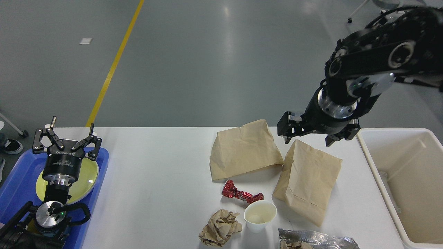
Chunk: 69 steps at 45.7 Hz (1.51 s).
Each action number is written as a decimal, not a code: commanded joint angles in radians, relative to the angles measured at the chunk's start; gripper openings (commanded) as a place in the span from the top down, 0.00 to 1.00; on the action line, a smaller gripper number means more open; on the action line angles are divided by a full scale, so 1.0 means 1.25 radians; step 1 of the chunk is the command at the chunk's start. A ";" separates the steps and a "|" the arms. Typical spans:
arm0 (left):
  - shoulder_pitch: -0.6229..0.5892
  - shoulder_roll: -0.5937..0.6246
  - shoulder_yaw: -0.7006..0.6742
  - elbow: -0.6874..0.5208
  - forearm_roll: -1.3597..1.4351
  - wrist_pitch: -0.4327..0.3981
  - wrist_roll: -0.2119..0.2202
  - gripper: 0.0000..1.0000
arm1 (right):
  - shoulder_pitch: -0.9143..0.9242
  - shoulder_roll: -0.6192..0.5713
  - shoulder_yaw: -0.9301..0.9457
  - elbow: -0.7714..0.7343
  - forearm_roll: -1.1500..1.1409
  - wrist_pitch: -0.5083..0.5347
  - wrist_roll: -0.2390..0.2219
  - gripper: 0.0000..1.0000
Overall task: Tidy desktop
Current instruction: 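Raise the right gripper and bring it down over the paper bag, then grasp the top of the brown paper bag with the right gripper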
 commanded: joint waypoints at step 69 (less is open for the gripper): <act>0.000 0.000 0.000 0.000 0.001 0.000 0.000 0.04 | -0.626 0.150 0.017 -0.443 -0.005 -0.325 -0.001 1.00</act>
